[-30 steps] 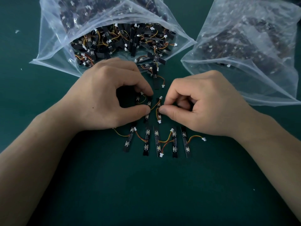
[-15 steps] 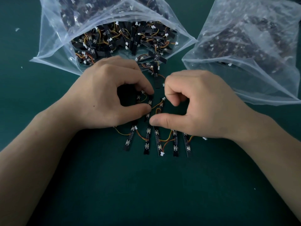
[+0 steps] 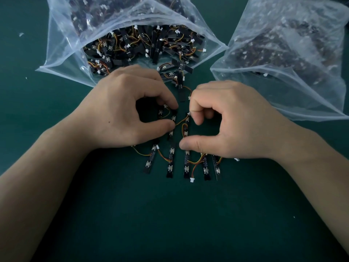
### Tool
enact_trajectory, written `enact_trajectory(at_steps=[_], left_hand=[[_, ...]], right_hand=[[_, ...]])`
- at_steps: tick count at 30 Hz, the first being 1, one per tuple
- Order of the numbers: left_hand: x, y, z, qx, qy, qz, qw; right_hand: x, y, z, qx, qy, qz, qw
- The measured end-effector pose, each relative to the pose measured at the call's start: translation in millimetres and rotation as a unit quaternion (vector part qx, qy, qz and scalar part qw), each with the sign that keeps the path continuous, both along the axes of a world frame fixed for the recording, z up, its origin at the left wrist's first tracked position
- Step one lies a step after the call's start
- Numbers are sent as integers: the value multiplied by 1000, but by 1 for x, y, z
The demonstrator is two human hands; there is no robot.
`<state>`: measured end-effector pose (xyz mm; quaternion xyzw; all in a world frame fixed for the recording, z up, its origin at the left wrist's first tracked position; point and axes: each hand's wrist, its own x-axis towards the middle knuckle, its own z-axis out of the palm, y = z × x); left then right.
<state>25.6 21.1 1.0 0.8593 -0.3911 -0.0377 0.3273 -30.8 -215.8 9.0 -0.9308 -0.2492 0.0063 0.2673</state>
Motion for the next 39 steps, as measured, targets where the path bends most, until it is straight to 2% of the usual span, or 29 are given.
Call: enact_trajectory(at_steps=[7, 10, 13, 16, 19, 25, 39], left_hand=[[0, 1, 1, 0, 4, 3, 1000], [0, 0, 1, 2, 4, 3, 1000], [-1, 1, 1, 1, 4, 4, 1000], [-1, 0, 1, 2, 5, 4, 1000], [-1, 0, 1, 1, 5, 5, 1000], [0, 1, 0, 2, 7, 3, 1000], [0, 1, 0, -2, 7, 2, 1000]], right_hand=[[1, -1, -3, 60, 19, -40, 997], [1, -1, -5, 53, 14, -44, 998], [1, -2, -7, 73, -2, -41, 997], [1, -6, -8, 126, -60, -69, 988], [4, -10, -10, 102, -100, -97, 985], [8, -11, -13, -3, -73, -78, 994], [10, -16, -12, -27, -93, -141, 985]])
